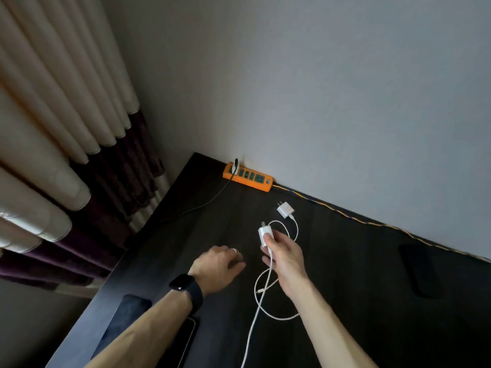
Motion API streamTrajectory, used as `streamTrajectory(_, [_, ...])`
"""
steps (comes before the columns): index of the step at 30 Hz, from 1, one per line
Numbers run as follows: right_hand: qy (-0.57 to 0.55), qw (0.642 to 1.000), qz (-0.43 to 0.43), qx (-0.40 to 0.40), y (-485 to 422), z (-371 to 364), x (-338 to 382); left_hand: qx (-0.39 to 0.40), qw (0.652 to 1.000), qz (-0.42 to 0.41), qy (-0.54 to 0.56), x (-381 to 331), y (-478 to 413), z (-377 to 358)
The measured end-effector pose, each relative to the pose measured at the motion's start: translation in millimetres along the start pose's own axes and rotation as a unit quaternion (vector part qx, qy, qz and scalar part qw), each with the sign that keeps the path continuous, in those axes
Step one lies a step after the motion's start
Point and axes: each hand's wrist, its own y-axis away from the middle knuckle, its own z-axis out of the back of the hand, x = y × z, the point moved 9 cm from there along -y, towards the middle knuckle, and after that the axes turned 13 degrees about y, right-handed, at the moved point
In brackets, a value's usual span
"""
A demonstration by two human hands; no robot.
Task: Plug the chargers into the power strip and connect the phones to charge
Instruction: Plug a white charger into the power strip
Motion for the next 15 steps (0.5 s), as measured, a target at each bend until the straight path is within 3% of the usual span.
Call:
streamTrajectory(4, [0.018, 1.0, 0.02, 0.014, -42.8, -0.8, 18.7, -0.028, 0.994, 0.09, -0.05, 69.2, -31.7, -3.6])
streamTrajectory(7, [0.124, 0.989, 0.074, -0.044, -83.2, 4.5, 41.5, -0.038, 0.987, 0.137, -0.073, 117.0, -54.5, -17.1])
streamTrajectory(10, [0.283, 0.942, 0.154, -0.099, -121.7, 1.9, 74.6, -0.071, 0.983, 0.137, -0.096, 142.4, -73.5, -27.4])
streamTrajectory(15, [0.471, 0.837, 0.261, -0.096, -172.3, -30.7, 114.5, -0.154, 0.977, 0.101, -0.104, 149.9, -76.1, -30.9])
